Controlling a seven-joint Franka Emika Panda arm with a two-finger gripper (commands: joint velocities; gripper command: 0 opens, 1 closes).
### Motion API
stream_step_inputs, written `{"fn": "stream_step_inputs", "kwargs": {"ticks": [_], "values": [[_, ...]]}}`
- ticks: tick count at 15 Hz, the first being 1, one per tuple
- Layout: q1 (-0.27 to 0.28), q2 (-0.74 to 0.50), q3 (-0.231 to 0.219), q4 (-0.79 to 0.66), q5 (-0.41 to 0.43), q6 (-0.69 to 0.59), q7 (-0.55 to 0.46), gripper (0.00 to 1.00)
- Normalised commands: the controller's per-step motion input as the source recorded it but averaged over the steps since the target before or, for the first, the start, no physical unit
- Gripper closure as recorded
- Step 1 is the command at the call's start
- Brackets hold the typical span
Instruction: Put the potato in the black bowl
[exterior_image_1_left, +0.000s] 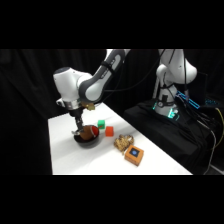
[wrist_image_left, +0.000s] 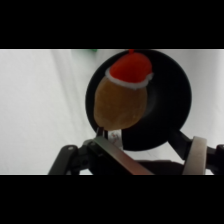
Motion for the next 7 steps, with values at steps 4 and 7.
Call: {"fn": "stream_step_inputs", "kwargs": {"ticks": [4, 7], "values": [[0.063, -0.86, -0.027, -0.59, -0.100, -0.23, -0.06, 0.01], [0.042, -0.86, 0.006, -0.50, -0.068, -0.38, -0.10, 0.00]]}}
